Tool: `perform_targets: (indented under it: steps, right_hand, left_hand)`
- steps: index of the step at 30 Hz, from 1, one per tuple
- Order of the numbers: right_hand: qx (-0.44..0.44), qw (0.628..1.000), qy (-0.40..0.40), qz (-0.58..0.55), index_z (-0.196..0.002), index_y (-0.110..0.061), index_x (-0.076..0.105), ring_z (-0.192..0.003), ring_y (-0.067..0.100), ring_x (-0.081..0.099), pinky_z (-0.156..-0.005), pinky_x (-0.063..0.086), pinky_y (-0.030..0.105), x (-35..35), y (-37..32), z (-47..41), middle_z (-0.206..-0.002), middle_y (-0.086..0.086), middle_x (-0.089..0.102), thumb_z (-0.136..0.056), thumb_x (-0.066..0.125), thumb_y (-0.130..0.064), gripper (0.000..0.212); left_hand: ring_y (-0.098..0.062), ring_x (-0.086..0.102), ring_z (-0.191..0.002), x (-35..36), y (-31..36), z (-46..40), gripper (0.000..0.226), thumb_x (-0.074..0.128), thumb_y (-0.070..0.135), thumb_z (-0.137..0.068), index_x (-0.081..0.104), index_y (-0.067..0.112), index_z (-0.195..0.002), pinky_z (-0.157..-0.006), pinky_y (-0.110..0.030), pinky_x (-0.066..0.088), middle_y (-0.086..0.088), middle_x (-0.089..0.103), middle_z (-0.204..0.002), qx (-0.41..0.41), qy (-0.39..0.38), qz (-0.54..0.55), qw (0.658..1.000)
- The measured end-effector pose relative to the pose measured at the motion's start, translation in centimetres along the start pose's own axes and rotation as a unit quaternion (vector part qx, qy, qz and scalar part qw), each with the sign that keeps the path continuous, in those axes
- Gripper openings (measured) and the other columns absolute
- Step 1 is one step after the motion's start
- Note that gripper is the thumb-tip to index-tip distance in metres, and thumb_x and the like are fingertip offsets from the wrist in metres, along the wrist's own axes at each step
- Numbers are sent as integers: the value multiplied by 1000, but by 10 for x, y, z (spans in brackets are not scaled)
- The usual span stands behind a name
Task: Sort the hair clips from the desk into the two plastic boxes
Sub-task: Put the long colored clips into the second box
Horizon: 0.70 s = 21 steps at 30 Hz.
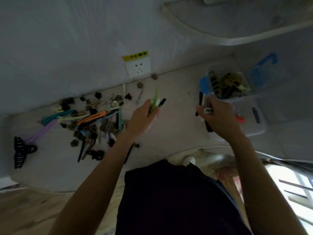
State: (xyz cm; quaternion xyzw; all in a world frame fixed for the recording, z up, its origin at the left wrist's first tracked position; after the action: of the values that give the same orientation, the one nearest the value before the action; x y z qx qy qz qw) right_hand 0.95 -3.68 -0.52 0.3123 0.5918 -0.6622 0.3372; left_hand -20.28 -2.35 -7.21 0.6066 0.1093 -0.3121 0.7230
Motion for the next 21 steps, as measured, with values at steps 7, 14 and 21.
perform_targets:
  steps: [7, 14, 21]
  right_hand:
    - [4, 954, -151, 260, -120, -15, 54, -106, 32, 58, -82, 44, 37, -38, 95, 17, -117, 14, 63, -85, 61, -35, 41]
    - [2, 944, -285, 166, -136, -23, 44, -122, 26, 49, -100, 38, 37, -4, 148, 16, -137, 9, 51, -85, 65, -27, 55]
    - [-25, 993, -106, -43, -114, -14, 63, -102, 26, 63, -91, 49, 42, -53, 167, 36, -114, 9, 68, -88, 55, -8, 28]
  left_hand:
    - [-29, 48, -56, 79, 88, 2, 22, 50, 23, -94, 46, 4, -83, -51, -31, 32, -19, 51, -67, 70, -48, -3, 996]
    - [-13, 45, -54, 142, 148, -18, 18, 45, 24, -96, 50, 7, -102, -51, -23, 27, 7, 40, -62, 133, -40, -135, 981]
    - [-28, 60, -86, 189, 166, -42, 31, 47, 31, -95, 50, 12, -118, -64, -33, 41, -8, 61, -96, 119, -34, -247, 961]
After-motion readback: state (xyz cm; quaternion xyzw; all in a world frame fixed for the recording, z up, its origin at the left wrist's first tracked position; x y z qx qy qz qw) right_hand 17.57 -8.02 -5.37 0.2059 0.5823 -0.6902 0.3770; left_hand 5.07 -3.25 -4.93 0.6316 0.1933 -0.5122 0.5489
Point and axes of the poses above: each hand's wrist, its own z-axis away from the middle knuckle, its own x-axis out of the palm, y = z × x, the point moved 9 cm from there along -z, towards the middle knuckle
